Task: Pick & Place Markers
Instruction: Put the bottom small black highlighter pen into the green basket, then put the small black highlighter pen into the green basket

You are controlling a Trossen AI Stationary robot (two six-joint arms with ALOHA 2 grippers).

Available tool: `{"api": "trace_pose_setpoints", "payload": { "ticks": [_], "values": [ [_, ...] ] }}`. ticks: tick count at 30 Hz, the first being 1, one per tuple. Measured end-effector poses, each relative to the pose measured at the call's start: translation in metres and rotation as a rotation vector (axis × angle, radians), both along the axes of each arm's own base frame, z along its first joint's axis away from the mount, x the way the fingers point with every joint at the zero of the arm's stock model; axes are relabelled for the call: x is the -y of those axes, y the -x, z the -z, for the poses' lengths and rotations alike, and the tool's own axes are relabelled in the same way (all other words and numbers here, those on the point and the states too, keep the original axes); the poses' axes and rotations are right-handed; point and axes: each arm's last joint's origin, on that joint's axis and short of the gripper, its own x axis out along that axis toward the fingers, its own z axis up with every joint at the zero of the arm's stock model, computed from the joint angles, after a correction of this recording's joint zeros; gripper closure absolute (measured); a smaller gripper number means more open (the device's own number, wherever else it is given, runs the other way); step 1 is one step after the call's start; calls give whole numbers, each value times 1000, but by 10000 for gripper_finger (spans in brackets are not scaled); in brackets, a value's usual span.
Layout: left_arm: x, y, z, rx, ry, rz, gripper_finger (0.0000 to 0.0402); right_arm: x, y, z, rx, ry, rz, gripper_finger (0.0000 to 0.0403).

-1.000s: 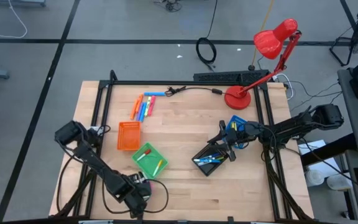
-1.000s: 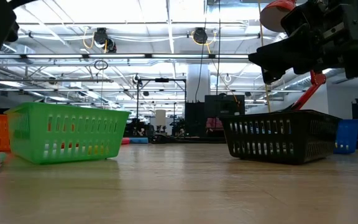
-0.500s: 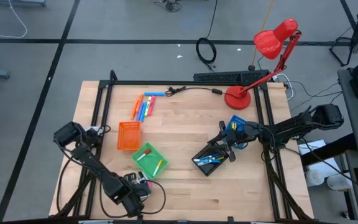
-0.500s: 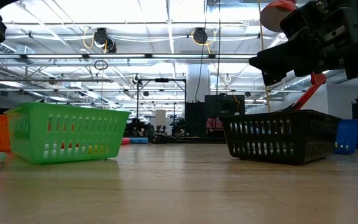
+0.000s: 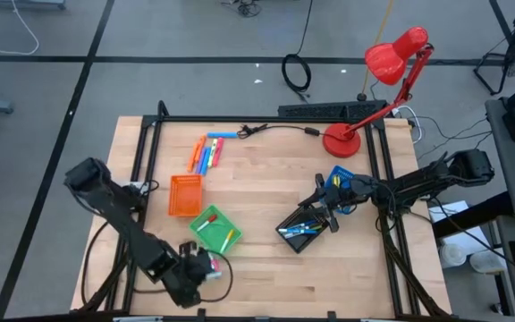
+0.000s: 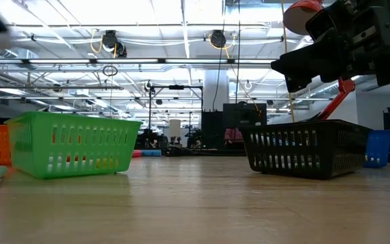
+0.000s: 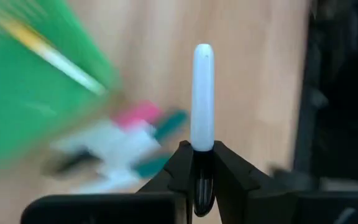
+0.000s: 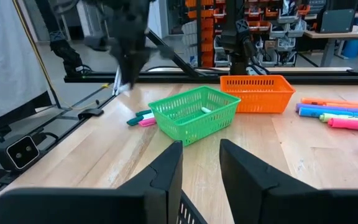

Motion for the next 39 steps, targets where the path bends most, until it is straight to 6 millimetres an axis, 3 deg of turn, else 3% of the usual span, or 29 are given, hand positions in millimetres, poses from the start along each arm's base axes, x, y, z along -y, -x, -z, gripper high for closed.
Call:
{"api": "trace_pose_setpoints", "payload": {
  "ticks": [4,7,13,18,24,32,39],
  "values": [
    [-18,0,-29,194,-130,-11,363,0,0,0,-5,-20,2,310],
    [-33,-2,-35,204,-240,25,361,0,0,0,-9,-35,4,310],
    [-64,-10,-29,83,-422,108,350,0,0,0,-13,-51,6,310],
    [-86,-19,-19,-1,-387,95,349,0,0,0,-16,-62,8,310],
    [-104,-21,-4,-91,-289,-37,299,2,0,0,-15,-65,62,310],
    [-108,-19,1,-120,-299,-3,227,2,0,0,-14,-63,89,310],
    [-87,-16,-10,-164,-95,85,225,2,0,0,-14,-59,90,310]
  ]
}}
